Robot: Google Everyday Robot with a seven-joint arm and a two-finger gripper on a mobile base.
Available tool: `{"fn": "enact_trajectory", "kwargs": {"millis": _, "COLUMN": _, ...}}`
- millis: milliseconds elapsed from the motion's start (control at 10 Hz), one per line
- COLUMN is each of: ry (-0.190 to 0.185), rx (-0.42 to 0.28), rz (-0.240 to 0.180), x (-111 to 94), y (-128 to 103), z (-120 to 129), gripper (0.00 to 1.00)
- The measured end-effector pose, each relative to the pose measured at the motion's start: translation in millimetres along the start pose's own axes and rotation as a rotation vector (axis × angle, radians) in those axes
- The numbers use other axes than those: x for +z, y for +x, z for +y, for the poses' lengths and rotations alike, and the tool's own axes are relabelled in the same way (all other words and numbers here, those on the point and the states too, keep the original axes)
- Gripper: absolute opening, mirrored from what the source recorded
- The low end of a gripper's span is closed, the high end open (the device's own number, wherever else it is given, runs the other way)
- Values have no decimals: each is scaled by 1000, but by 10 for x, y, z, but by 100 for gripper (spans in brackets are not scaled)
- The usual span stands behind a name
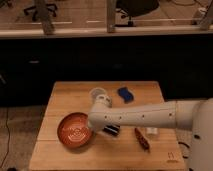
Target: Drag the ceramic bowl in a circle
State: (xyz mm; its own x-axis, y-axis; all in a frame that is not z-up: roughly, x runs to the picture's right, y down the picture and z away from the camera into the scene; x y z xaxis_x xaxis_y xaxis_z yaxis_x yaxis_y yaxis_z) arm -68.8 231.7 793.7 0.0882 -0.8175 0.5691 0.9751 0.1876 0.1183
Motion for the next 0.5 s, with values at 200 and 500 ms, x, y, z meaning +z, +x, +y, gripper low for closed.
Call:
{"fn": "enact_trajectory", "kwargs": {"millis": 200, "ry": 0, "rx": -10, "rz": 2, "x": 3, "y": 2, "z": -5, "gripper": 0}}
{"fn": "enact_trajectory", "kwargs": {"millis": 500, "ry": 0, "rx": -27, "rz": 3, "x": 2, "y": 10, "z": -15, "gripper": 0}}
